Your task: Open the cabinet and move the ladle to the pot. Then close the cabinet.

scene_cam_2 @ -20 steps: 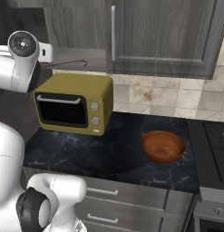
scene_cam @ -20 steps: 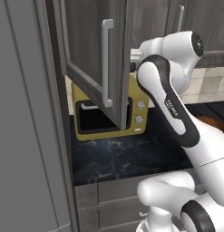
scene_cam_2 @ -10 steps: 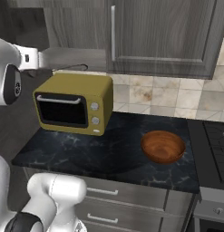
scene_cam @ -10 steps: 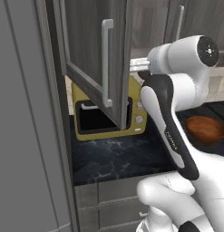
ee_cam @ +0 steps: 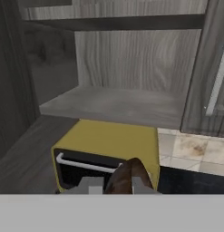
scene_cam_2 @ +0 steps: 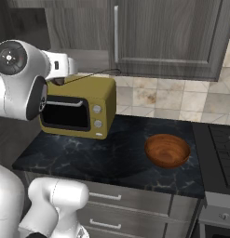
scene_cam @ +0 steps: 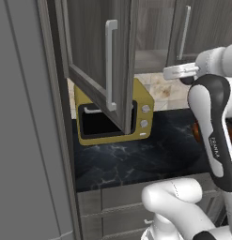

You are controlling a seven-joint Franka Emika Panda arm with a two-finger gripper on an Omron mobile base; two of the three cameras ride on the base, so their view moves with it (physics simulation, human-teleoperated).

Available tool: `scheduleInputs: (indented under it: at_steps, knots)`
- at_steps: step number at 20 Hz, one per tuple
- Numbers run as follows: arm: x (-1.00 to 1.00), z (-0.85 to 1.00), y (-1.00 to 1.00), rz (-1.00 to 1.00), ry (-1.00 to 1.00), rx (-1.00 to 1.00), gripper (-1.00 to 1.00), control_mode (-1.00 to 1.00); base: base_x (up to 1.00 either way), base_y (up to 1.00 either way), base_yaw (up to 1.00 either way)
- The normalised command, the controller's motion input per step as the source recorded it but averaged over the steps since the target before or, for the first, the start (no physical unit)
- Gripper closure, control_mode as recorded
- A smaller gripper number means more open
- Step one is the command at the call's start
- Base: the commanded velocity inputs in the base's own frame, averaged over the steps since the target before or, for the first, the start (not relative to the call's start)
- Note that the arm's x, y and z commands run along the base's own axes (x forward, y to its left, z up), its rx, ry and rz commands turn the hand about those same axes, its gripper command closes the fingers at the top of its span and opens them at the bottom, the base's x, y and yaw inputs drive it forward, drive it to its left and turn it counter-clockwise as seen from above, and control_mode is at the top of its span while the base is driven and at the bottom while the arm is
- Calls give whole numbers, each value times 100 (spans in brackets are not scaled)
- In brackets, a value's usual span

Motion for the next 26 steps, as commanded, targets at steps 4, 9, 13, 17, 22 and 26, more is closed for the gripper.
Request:
scheduleInputs:
  at_steps: [4, 9, 13, 17, 22, 26]
  knots:
    - [-58, -14, -30, -1, -1, 0, 100, -100, 0, 0, 0]
    - [-42, -24, -13, -5, 0, 0, 100, -100, 0, 0, 0]
    - [0, -39, 0, -3, 7, 0, 100, -100, 0, 0, 0]
    - [13, -19, 0, -3, 5, 0, 100, -100, 0, 0, 0]
    - [7, -12, -6, 0, 2, 0, 100, -100, 0, 0, 0]
    - [2, -21, -12, -1, 3, 0, 100, -100, 0, 0, 0]
